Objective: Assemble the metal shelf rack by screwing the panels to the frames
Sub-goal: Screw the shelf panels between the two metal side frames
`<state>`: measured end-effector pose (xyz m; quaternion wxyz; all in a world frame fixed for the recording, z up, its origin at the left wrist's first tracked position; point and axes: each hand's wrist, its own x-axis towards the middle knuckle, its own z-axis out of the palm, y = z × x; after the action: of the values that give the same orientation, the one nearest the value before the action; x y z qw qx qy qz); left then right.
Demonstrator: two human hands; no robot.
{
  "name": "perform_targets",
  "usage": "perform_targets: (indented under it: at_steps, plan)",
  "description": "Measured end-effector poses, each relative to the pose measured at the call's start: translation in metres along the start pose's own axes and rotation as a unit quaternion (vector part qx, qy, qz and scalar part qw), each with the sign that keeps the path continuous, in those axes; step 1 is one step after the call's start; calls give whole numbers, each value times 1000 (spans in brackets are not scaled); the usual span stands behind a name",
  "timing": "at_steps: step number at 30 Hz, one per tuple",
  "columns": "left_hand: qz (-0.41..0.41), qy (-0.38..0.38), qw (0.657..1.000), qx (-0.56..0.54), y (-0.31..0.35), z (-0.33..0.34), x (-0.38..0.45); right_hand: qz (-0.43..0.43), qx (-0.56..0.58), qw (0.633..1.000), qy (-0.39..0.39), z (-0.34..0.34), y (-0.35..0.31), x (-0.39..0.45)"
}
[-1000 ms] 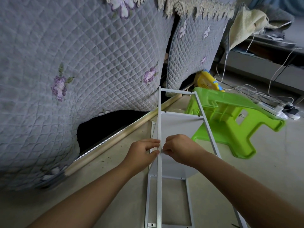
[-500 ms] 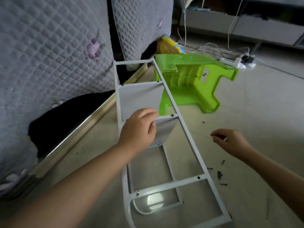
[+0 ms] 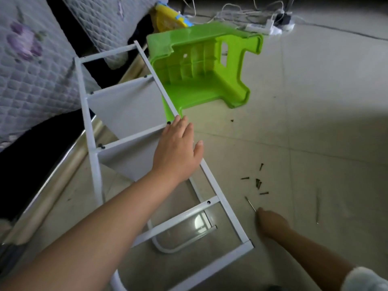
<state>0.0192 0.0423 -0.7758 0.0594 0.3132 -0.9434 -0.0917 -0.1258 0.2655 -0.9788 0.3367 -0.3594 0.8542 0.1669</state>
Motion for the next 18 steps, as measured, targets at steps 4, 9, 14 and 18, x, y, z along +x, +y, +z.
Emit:
perform_targets:
  at_steps: [4,9,14,18]
  plan:
    - [1,7,1000,-2,-1,1,-2,28,76,996,36,-8,-7,-1]
    - [20,-8,999,-26,-3,-5,-3,-20,282,944,170,-69,-32,-19]
    - [29,80,994,-66,-26,-21,-15,-172,419,819,352,-152,-79,-68]
    - [-9,143,989,-47,-65,-37,-36,-259,468,722,439,-208,-114,-109]
